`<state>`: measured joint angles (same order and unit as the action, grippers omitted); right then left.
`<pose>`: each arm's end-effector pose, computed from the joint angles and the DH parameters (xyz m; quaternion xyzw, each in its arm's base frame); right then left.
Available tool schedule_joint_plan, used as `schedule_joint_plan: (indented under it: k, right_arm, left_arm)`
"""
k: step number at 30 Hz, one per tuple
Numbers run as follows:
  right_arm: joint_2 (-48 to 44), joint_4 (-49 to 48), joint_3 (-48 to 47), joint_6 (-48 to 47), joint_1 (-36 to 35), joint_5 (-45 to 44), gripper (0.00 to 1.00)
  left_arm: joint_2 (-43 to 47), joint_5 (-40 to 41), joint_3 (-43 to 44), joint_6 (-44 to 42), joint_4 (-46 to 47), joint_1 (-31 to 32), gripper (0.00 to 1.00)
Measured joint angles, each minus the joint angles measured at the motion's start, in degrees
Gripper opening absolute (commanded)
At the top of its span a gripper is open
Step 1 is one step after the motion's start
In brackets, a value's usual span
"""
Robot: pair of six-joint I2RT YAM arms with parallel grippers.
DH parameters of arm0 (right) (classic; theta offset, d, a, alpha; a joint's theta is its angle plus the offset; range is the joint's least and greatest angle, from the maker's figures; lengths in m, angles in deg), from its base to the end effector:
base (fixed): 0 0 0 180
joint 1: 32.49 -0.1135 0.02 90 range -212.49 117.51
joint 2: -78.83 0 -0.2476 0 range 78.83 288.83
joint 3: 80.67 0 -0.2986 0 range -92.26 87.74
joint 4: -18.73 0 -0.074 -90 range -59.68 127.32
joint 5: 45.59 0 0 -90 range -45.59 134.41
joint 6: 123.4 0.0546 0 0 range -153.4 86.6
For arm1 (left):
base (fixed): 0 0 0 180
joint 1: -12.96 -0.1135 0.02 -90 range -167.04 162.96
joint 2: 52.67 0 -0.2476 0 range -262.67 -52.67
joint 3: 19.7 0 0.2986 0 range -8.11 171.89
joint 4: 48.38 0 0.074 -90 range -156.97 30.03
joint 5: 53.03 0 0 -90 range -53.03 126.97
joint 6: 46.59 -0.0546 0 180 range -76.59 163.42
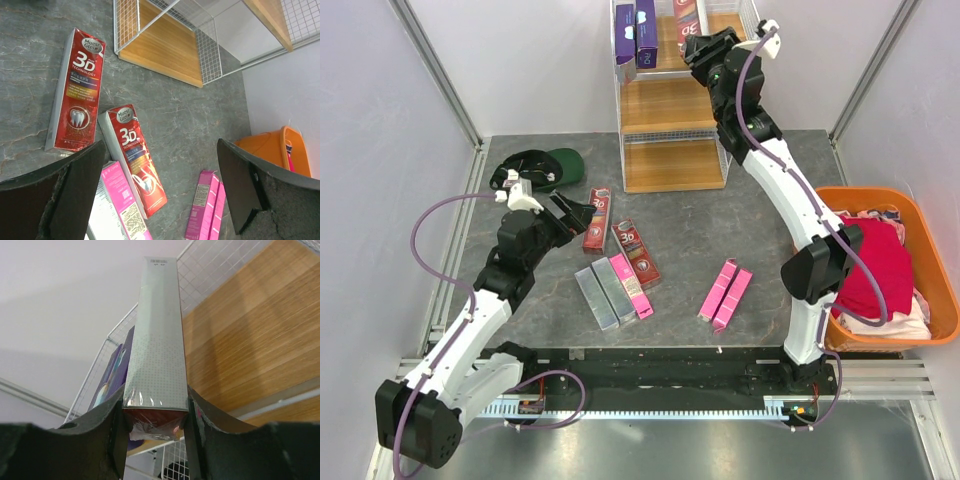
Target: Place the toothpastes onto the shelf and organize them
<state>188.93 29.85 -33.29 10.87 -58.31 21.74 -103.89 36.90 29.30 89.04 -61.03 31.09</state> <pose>0.4618 0.2001 0.4850 0.2497 0.5886 0.3338 0.6927 0.2733 -0.0896 0.2619 -0.1880 0.7700 -0.3224 0.5174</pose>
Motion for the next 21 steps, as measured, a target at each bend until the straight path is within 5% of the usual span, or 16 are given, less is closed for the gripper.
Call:
schedule_joint_plan:
  k: [9, 21]
  right_arm:
    - [3.80, -3.74, 0.59, 16.94, 5.44, 11.37, 0.33]
    - [4.26, -8.76, 3.37, 23.06, 4.22, 15.50, 0.37]
  left_arm:
    - [-0.48, 0.00, 0.15, -0.31, 0.09, 0.00, 1.00]
    - [-0.59, 0.04, 0.15, -0.33, 0.07, 0.00, 1.00]
